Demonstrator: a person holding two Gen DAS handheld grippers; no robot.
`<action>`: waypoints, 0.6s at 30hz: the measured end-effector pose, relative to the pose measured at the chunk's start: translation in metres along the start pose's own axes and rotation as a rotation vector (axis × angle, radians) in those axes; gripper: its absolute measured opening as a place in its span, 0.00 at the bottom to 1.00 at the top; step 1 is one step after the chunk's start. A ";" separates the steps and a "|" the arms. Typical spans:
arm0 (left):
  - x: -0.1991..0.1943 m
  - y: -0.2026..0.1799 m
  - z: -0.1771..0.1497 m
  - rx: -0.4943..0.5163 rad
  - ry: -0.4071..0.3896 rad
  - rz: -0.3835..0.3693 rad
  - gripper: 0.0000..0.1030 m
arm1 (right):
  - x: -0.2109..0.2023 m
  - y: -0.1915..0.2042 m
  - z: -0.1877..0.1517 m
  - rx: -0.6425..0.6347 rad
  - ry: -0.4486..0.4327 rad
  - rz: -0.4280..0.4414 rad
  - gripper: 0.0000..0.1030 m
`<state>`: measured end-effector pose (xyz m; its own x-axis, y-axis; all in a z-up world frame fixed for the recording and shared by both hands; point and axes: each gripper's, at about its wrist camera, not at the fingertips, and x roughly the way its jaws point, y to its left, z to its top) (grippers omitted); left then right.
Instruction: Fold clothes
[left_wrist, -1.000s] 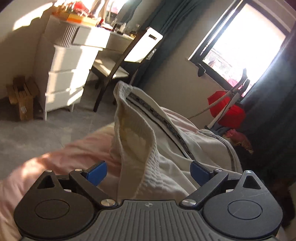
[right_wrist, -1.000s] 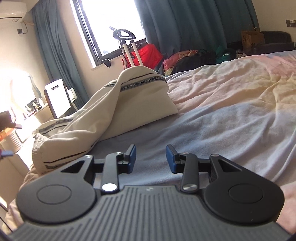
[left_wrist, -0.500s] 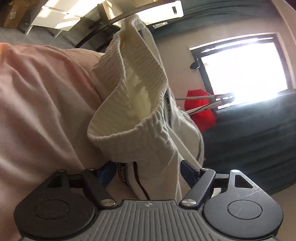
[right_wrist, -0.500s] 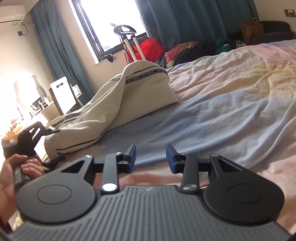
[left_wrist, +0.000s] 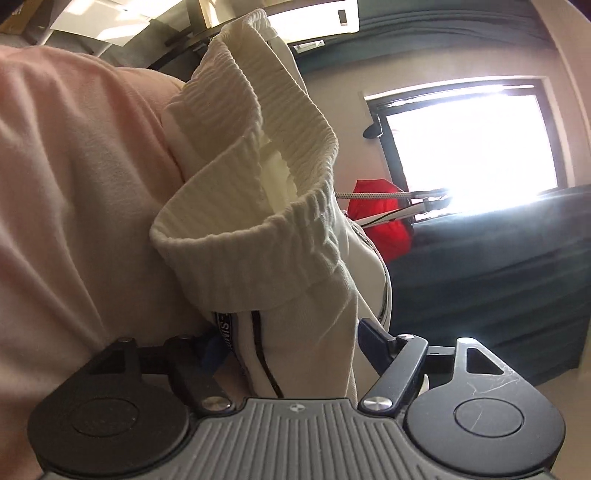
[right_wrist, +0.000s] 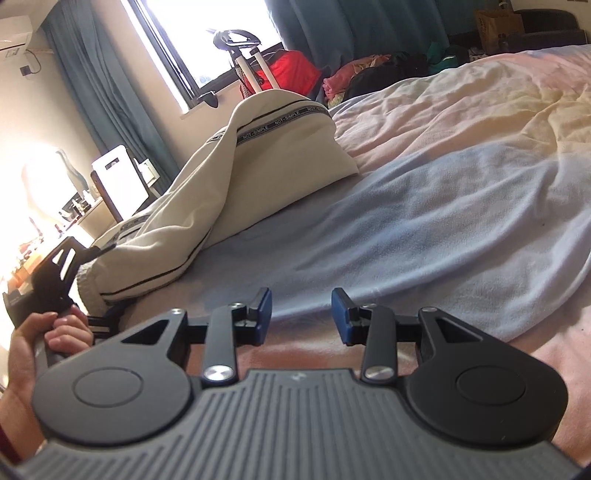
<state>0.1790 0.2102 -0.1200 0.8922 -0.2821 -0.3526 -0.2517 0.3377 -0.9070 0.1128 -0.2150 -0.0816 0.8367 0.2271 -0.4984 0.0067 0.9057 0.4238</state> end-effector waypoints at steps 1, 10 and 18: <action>-0.002 0.001 0.002 -0.004 0.005 0.019 0.55 | 0.001 0.001 -0.001 -0.017 -0.010 -0.015 0.39; -0.078 -0.003 0.013 -0.088 -0.183 0.079 0.19 | -0.018 0.007 -0.004 -0.082 -0.168 0.028 0.40; -0.173 0.018 0.020 -0.275 -0.285 0.177 0.20 | -0.020 0.007 0.008 -0.021 -0.109 0.086 0.80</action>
<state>0.0278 0.2830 -0.0702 0.8846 0.0308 -0.4653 -0.4660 0.0961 -0.8795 0.1006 -0.2163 -0.0626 0.8882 0.2652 -0.3752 -0.0784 0.8921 0.4450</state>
